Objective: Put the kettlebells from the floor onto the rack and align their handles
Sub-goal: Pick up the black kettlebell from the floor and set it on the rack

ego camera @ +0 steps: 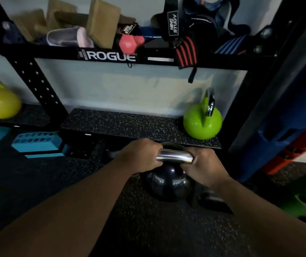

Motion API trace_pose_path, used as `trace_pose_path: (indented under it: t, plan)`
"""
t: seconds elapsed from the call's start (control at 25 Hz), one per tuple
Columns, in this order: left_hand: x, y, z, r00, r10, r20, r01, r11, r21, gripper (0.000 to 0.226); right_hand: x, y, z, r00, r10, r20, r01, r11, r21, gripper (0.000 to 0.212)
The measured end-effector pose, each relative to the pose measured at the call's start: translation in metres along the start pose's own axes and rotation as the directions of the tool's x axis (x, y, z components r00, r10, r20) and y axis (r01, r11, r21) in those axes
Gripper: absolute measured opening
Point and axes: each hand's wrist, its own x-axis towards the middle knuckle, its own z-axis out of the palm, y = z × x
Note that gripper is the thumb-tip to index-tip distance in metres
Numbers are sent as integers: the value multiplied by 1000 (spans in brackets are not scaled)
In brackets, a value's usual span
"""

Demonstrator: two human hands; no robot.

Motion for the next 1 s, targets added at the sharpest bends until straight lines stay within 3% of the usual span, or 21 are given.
trace_pose_path:
  t: [0.12, 0.28, 0.48, 0.72, 1.0]
  plan:
    - [53, -30, -15, 998, -57, 7, 57, 998, -35, 17, 68, 6, -9, 997, -70, 16, 70, 997, 24, 40]
    - [126, -75, -17, 993, -89, -72, 88, 996, -13, 23, 163, 28, 4, 997, -74, -30, 73, 997, -39, 18]
    - [189, -138, 5, 986, -123, -113, 135, 986, 100, 32, 254, 45, 47, 991, -136, -19, 131, 978, -162, 14]
    - [239, -211, 17, 991, -90, -103, 96, 993, 62, 23, 317, 41, 96, 1000, 6, -21, -9, 992, -122, 15]
    - [278, -239, 33, 982, -137, -126, 122, 985, -122, 15, 354, 48, 103, 988, 152, 10, -151, 985, -82, 10]
